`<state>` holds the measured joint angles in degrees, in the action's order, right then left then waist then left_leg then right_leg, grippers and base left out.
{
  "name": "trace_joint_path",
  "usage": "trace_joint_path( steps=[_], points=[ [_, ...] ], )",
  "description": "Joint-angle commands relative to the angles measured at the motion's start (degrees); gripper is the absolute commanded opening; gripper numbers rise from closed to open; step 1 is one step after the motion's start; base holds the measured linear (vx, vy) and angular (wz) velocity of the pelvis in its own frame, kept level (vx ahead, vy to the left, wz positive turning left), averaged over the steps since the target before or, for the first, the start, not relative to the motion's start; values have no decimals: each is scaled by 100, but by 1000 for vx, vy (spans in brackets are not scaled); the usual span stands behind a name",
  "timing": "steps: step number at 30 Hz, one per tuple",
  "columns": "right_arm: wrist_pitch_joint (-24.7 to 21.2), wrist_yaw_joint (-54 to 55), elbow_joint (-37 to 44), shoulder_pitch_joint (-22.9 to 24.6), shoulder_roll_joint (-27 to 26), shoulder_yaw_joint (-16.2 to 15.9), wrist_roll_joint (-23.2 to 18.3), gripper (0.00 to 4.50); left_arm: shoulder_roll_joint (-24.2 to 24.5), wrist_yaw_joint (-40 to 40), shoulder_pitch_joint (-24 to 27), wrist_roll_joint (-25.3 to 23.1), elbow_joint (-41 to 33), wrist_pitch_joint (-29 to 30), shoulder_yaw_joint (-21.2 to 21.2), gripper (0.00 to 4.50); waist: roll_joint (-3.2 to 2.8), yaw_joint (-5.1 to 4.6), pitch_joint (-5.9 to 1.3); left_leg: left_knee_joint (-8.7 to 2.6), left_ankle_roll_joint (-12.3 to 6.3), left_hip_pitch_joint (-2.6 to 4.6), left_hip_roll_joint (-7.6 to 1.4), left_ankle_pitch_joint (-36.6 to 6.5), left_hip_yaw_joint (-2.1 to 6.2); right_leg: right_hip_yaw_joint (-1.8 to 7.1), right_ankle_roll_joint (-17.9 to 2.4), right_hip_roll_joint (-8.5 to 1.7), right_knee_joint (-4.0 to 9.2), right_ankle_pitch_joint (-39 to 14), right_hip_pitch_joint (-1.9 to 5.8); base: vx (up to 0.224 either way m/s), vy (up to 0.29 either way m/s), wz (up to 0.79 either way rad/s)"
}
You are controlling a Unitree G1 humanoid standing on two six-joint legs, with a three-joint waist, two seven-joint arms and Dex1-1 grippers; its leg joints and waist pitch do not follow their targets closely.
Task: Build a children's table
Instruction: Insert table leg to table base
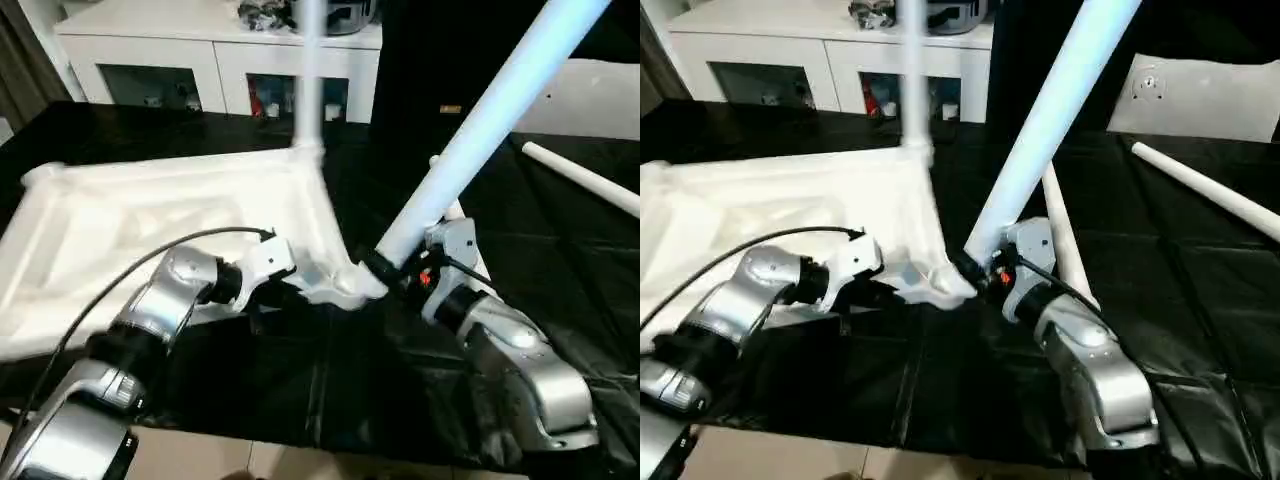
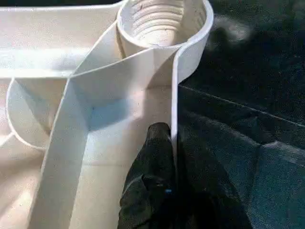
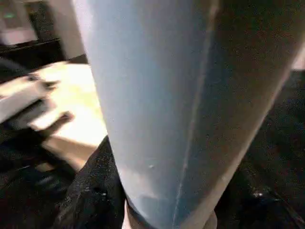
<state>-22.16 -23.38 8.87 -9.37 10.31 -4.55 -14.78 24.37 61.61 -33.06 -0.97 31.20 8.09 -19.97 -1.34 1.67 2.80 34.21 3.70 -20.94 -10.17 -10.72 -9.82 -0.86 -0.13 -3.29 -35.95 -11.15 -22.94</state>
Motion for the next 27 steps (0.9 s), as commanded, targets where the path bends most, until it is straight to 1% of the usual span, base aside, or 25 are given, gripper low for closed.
trace_joint_path(
  steps=[1,2,3,4,5,6,7,8,9,11,13,14,15,16,17,18,19,20,21,22,23,24,25,27],
  points=[
    [-312,82,12,-140,22,84,-44,193,-3,-188,308,22,-48,61,61,0,43,52,-327,-409,56,23,-194,-1235,78,211,-1067,-365,499,-1352,248,0,0,0],
    [-616,-33,37,-170,72,91,-191,193,-18,-213,384,28,-208,76,80,0,55,48,-334,-403,18,14,-187,-1173,81,209,-1088,-360,483,-1234,279,0,0,0],
    [-702,-87,38,-191,75,119,-268,193,-18,-193,454,42,-340,14,83,0,42,51,-328,-414,-7,7,-192,-1143,89,204,-1085,-360,480,-1218,274,0,0,0],
    [-719,-91,27,-208,59,146,-299,193,-11,-158,499,56,-420,-64,80,0,26,54,-335,-402,-29,19,-199,-1164,79,206,-1069,-368,490,-1245,259,0,0,0],
    [-715,-101,12,-224,57,149,-312,193,-5,-193,539,46,-507,-22,81,0,11,54,-339,-405,-23,12,-201,-1155,78,207,-1061,-376,491,-1236,257,0,0,0],
    [-697,-118,-5,-237,65,136,-308,193,2,-246,578,20,-590,1,77,0,8,58,-344,-407,-9,24,-205,-1167,75,204,-1049,-369,492,-1220,246,0,0,0],
    [-673,-122,-20,-244,70,125,-302,193,6,-283,599,4,-641,37,77,0,13,57,-350,-404,-9,24,-204,-1147,73,204,-1054,-369,486,-1170,249,0,0,0],
    [-673,-122,-20,-244,70,125,-302,193,6,-283,599,4,-641,37,77,0,3,57,-343,-413,0,23,-203,-1152,74,201,-1056,-362,486,-1148,242,0,0,0],
    [-693,-194,-65,-277,86,88,-340,193,0,-267,694,79,-817,65,116,0,14,56,-343,-415,5,22,-207,-1165,74,200,-1062,-368,482,-1140,246,0,0,0],
    [-672,-251,-100,-294,90,43,-348,193,11,-271,755,105,-928,46,138,0,10,52,-344,-414,-5,16,-208,-1153,75,200,-1069,-372,482,-1106,252,0,0,0],
    [-707,-288,-108,-326,93,9,-363,193,22,-351,795,83,-1010,57,179,0,-4,53,-345,-415,-6,16,-204,-1152,74,199,-1077,-368,482,-1080,249,0,0,0],
    [-753,-297,-101,-344,96,4,-374,193,21,-402,808,60,-1039,62,202,0,-3,57,-345,-414,-6,23,-203,-1160,69,200,-1076,-367,488,-1083,244,0,0,0],
    [-830,-311,-109,-379,95,-3,-374,193,-1,-420,815,74,-1059,112,261,0,1,57,-342,-418,-5,15,-199,-1163,74,199,-1070,-364,485,-1095,253,0,0,0],
    [-837,-330,-131,-407,95,-30,-355,193,5,-301,802,161,-1077,201,292,0,-18,63,-340,-421,21,21,-197,-1182,76,200,-1050,-371,487,-1165,246,0,0,0],
    [-835,-342,-147,-424,98,-51,-347,193,14,-221,799,215,-1104,265,309,0,-13,59,-338,-423,26,20,-198,-1201,74,201,-1042,-370,496,-1196,242,0,0,0],
    [-841,-328,-168,-453,88,-74,-340,193,20,-217,791,253,-1143,294,371,45,-35,57,-341,-426,55,24,-197,-1234,78,200,-1048,-370,497,-1215,238,0,0,0],
    [-855,-331,-178,-462,78,-66,-361,193,20,-219,789,261,-1163,305,392,45,-26,53,-344,-423,59,23,-196,-1232,78,201,-1053,-368,493,-1194,241,0,0,0],
    [-866,-337,-186,-469,72,-60,-378,193,23,-214,788,266,-1177,307,403,60,-43,63,-347,-417,65,24,-194,-1203,76,202,-1084,-371,486,-1115,239,0,0,0],
    [-869,-350,-194,-473,77,-51,-389,193,35,-224,784,234,-1184,216,392,70,-47,68,-350,-415,58,28,-204,-1204,72,199,-1134,-369,484,-1007,236,0,0,0],
    [-869,-350,-194,-473,77,-51,-389,193,35,-224,784,234,-1184,216,392,70,-50,80,-353,-412,52,33,-205,-1205,72,197,-1141,-367,485,-978,234,0,0,0],
    [-840,-386,-209,-464,75,-49,-410,193,49,-238,781,209,-1176,223,383,83,-42,91,-347,-419,43,35,-202,-1247,68,196,-1141,-358,485,-983,230,0,0,0],
    [-839,-393,-209,-462,74,-47,-413,193,50,-241,782,208,-1179,234,382,90,-14,96,-344,-426,47,31,-205,-1261,68,195,-1118,-363,491,-1038,237,0,0,0],
    [-836,-415,-207,-456,84,-51,-409,193,66,-194,774,202,-1170,216,353,93,-8,106,-338,-430,50,31,-205,-1273,70,195,-1103,-366,492,-1094,236,0,0,0],
    [-834,-454,-189,-431,98,-74,-404,193,91,-151,756,167,-1107,170,325,93,-27,131,-331,-441,74,44,-214,-1353,74,200,-1028,-371,505,-1295,217,0,0,0]
  ],
)
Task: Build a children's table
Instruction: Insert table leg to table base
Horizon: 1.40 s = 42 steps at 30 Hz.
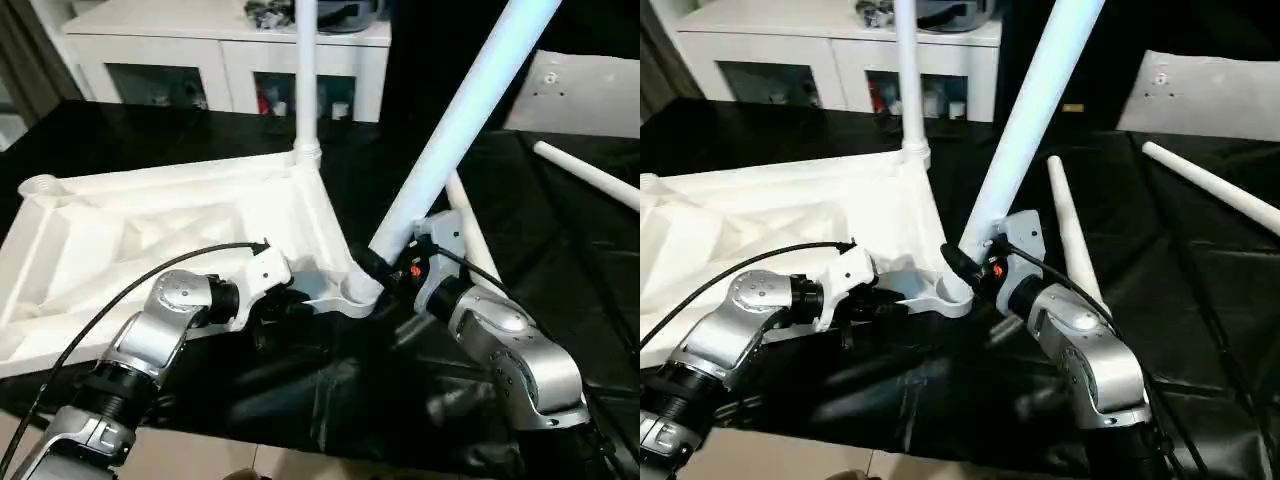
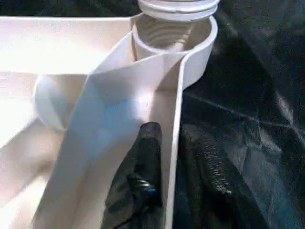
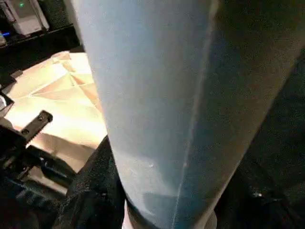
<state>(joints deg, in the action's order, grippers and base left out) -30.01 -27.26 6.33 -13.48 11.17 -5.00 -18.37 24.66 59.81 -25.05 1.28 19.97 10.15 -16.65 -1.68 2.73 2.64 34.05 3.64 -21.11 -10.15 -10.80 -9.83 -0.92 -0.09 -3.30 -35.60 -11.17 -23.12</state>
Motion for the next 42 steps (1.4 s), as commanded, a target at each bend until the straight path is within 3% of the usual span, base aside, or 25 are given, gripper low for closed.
trace_joint_path(
  steps=[1,3,4,6,8,12,13,16,23,24,28,36,40,42],
  points=[
    [-47,-70,65,-20,14,-34,-44,193,63,36,-46,-57,21,-35,-7,93,7,25,-314,-426,80,61,-216,-1344,75,206,-1032,-370,471,-1293,236,0,0,0],
    [-34,-103,78,-11,24,-64,-41,193,92,109,-62,-49,67,-16,-15,93,23,55,-315,-431,103,59,-219,-1327,77,212,-979,-377,470,-1323,233,0,0,0],
    [-32,-105,75,-9,21,-66,-42,193,103,112,-63,-62,70,-23,-23,93,-4,65,-316,-433,114,64,-220,-1324,80,212,-976,-381,469,-1321,227,0,0,0],
    [4,-129,56,-16,36,-86,-25,193,116,131,-78,-50,96,-25,-37,58,18,70,-318,-434,124,61,-218,-1309,75,212,-970,-372,465,-1255,228,0,0,0],
    [35,-149,23,-29,40,-98,-22,193,103,94,-124,-97,187,-114,-63,58,9,82,-322,-429,118,55,-212,-1258,76,211,-975,-376,456,-1167,234,0,0,0],
    [92,-195,-34,-89,35,-120,17,193,81,25,-194,-193,344,-232,-100,17,36,77,-311,-436,133,54,-211,-1357,74,215,-925,-383,482,-1388,231,0,0,0],
    [99,-209,-54,-117,32,-126,25,193,67,11,-209,-208,388,-268,-101,13,8,83,-311,-438,140,59,-212,-1375,80,216,-917,-387,481,-1433,226,0,0,0],
    [151,-280,-183,-236,70,-210,98,193,23,41,-223,-167,442,-308,-85,4,28,61,-313,-447,163,41,-214,-1347,89,213,-909,-389,472,-1436,240,0,0,0],
    [151,-314,-486,-433,149,-317,261,193,160,188,-212,-319,511,-559,-251,0,44,62,-323,-426,87,36,-213,-1167,76,209,-979,-381,451,-1172,245,0,0,0],
    [143,-314,-543,-465,163,-323,287,193,175,213,-207,-325,520,-588,-267,0,76,45,-319,-427,92,38,-210,-1201,71,208,-995,-384,462,-1235,245,0,0,0],
    [-64,-466,-742,-583,285,-434,340,193,222,445,-187,-184,427,-654,-230,0,66,44,-320,-421,91,48,-214,-1177,67,213,-1009,-390,455,-1234,243,0,0,0],
    [-227,-744,-940,-637,426,-678,425,193,243,625,-216,-102,381,-732,-269,0,111,30,-319,-417,38,46,-222,-1103,59,207,-1066,-387,442,-1095,255,0,0,0],
    [-275,-823,-1013,-649,435,-674,357,193,250,671,-234,-107,388,-746,-279,0,115,36,-315,-425,58,51,-227,-1162,62,208,-1053,-395,449,-1187,249,0,0,0],
    [-349,-825,-1205,-689,342,-464,192,193,263,776,-216,-47,316,-771,-296,0,120,32,-317,-428,76,57,-228,-1211,63,210,-1067,-394,452,-1206,245,0,0,0]
  ],
)
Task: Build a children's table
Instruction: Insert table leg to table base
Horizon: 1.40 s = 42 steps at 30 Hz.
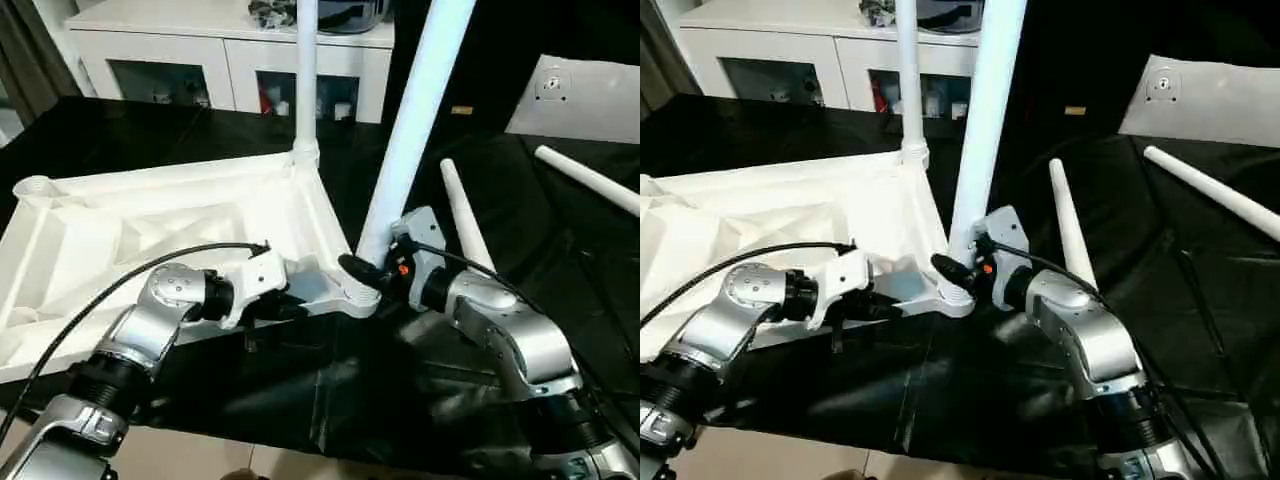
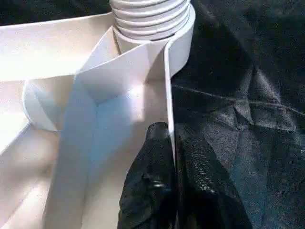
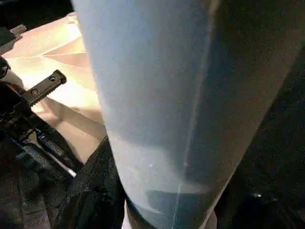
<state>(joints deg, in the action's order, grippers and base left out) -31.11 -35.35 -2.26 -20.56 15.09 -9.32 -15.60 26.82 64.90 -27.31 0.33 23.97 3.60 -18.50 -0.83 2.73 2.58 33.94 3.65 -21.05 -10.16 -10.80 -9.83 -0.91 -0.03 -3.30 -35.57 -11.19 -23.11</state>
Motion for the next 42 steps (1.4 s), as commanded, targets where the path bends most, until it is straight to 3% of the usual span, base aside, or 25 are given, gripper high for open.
trace_joint_path(
  steps=[1,6,11,16,17,20,26,27,30,33,34,35,37,42],
  points=[
    [-258,-14,-401,7,-78,29,-134,193,46,286,16,64,-105,-120,-110,0,33,31,-313,-415,75,51,-227,-1217,65,210,-1086,-400,443,-1199,245,0,0,0],
    [-317,-88,-611,73,-155,304,-366,191,50,289,2,63,-122,-98,-81,0,15,35,-328,-406,67,53,-227,-1121,61,204,-1173,-392,423,-896,256,0,0,0],
    [-237,-160,-641,372,-184,383,-446,191,52,225,-34,30,-51,-130,-43,0,-11,61,-327,-410,61,54,-230,-1126,58,199,-1204,-393,428,-823,259,0,0,0],
    [292,-132,-659,820,-225,336,-329,191,-8,68,-119,0,70,-175,30,0,-9,80,-309,-436,112,71,-241,-1385,66,203,-1154,-405,467,-1160,244,0,0,0],
    [443,-130,-626,924,-230,308,-282,191,-18,41,-141,-3,97,-188,47,0,-34,87,-306,-443,128,76,-241,-1422,72,202,-1133,-406,471,-1224,239,0,0,0],
    [748,-121,-576,1096,-239,252,-163,191,-31,33,-165,6,127,-190,69,0,-10,85,-311,-447,115,64,-237,-1436,73,204,-1088,-408,480,-1273,244,0,0,0],
    [1122,-375,-449,1235,86,-273,309,191,26,200,-171,-45,155,-277,-25,0,-17,88,-315,-445,55,58,-237,-1273,70,195,-1060,-386,468,-1046,260,0,0,0],
    [1212,-544,-453,1212,230,-476,433,190,50,287,-171,-83,154,-327,-84,0,-10,80,-310,-446,42,56,-233,-1293,66,201,-1063,-391,476,-1083,256,0,0,0],
    [1294,-790,-535,1123,323,-647,512,189,116,466,-179,-139,151,-401,-199,0,0,80,-304,-469,48,74,-250,-1547,82,203,-1012,-404,505,-1457,242,0,0,0],
    [1362,-1022,-585,1053,392,-781,557,189,164,597,-201,-174,139,-482,-273,0,12,70,-304,-482,76,86,-257,-1680,93,203,-990,-401,512,-1560,225,0,0,0],
    [1351,-1131,-592,1026,402,-824,524,189,180,641,-221,-189,140,-506,-297,0,40,61,-305,-488,78,87,-259,-1729,92,203,-981,-396,521,-1573,224,0,0,0],
    [1328,-1228,-596,1002,409,-860,485,189,188,683,-249,-201,152,-537,-317,0,27,64,-308,-491,84,92,-263,-1745,97,204,-990,-398,514,-1556,220,0,0,0],
    [1322,-1397,-575,990,455,-946,432,189,193,777,-296,-200,163,-581,-342,0,73,62,-314,-497,88,97,-267,-1801,92,203,-984,-395,518,-1504,219,0,0,0],
    [1297,-1890,-615,1014,496,-1081,261,189,212,1117,-449,-208,216,-758,-486,0,68,87,-319,-503,76,109,-271,-1867,96,206,-1011,-409,523,-1525,214,0,0,0]
  ],
)
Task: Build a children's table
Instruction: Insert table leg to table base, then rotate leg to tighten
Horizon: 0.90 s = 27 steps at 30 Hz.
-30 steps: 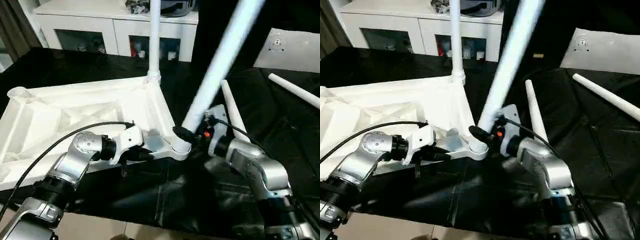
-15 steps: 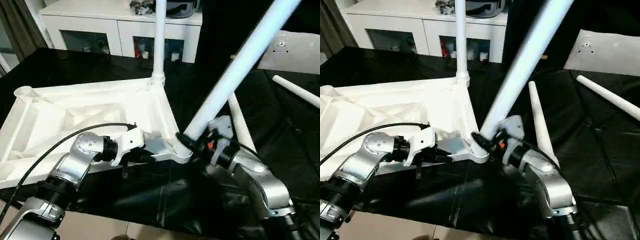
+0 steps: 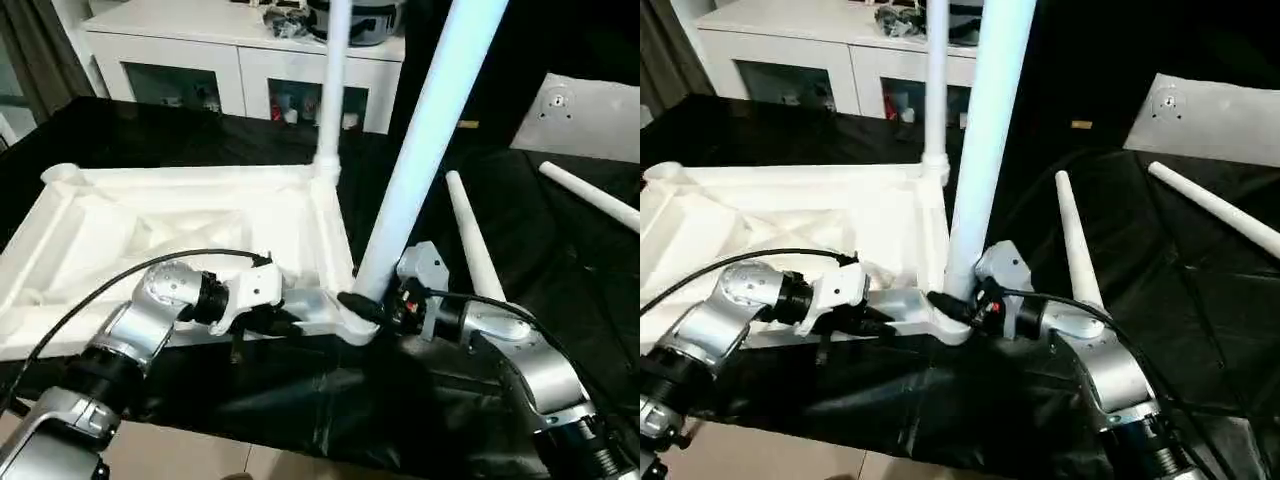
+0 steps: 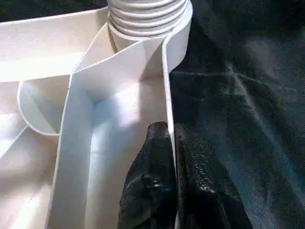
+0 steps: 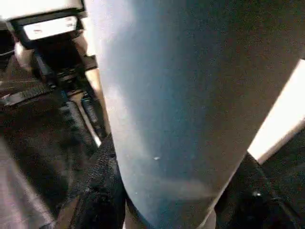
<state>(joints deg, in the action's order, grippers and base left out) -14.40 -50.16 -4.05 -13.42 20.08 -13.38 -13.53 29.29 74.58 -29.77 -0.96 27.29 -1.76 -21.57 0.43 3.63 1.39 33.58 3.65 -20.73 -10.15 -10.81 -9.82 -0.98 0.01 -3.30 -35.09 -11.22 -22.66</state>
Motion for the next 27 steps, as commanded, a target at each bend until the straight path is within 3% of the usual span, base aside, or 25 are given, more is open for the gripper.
trace_joint_path(
  steps=[1,3,4,6,8,14,17,18,22,26,27],
  points=[
    [-339,-452,-449,307,3,-700,62,189,-29,176,-244,-98,-93,-251,-205,0,-74,4,-198,-473,89,79,-276,-1881,101,211,-1024,-411,471,-1513,169,0,0,0],
    [-309,-531,-459,317,4,-735,55,189,-34,187,-326,-152,-7,-317,-241,0,-55,7,-192,-477,100,86,-273,-1945,98,210,-1027,-408,483,-1563,166,0,0,0],
    [-297,-537,-448,331,-3,-747,60,189,-45,160,-389,-198,72,-347,-250,0,-85,17,-181,-490,125,98,-277,-2019,106,211,-1024,-416,491,-1668,161,0,0,0],
    [-267,-519,-421,371,-59,-750,86,189,-68,65,-522,-308,306,-422,-234,0,-72,15,-157,-502,177,124,-270,-2236,113,214,-962,-420,530,-2020,149,0,0,0],
    [-237,-466,-416,392,-101,-744,114,189,-58,16,-538,-345,360,-442,-214,0,-95,15,-153,-513,229,148,-274,-2421,131,218,-915,-435,560,-2275,143,0,0,0],
    [-70,-208,-534,390,-299,-642,212,189,6,-177,-486,-376,419,-392,-126,0,-108,12,-166,-529,219,129,-278,-2269,132,222,-988,-433,534,-2035,160,0,0,0],
    [124,261,-753,307,-542,-404,301,189,-9,-469,-339,-267,258,-67,92,0,-110,-15,-147,-534,274,140,-277,-2427,138,221,-971,-449,552,-2359,126,0,0,0],
    [153,448,-821,271,-644,-291,314,189,-22,-593,-258,-225,158,87,194,0,-120,-22,-125,-536,280,162,-265,-2608,159,218,-849,-457,606,-2836,104,0,0,0],
    [233,1192,-1105,90,-959,81,401,189,-105,-1057,196,-33,-582,898,546,0,-121,-85,-104,-559,302,145,-268,-2796,205,210,-652,-471,643,-3405,67,0,0,0],
    [273,1652,-1390,-95,-1157,280,440,189,-254,-1346,587,29,-1288,1500,621,0,-112,-204,-120,-595,303,51,-263,-2734,239,179,-619,-449,617,-3222,112,0,0,0],
    [313,1860,-1588,-212,-1268,333,479,189,-428,-1599,783,25,-1674,1896,652,0,-117,-213,-129,-595,286,31,-260,-2678,235,176,-645,-442,606,-3058,117,0,0,0]
  ],
)
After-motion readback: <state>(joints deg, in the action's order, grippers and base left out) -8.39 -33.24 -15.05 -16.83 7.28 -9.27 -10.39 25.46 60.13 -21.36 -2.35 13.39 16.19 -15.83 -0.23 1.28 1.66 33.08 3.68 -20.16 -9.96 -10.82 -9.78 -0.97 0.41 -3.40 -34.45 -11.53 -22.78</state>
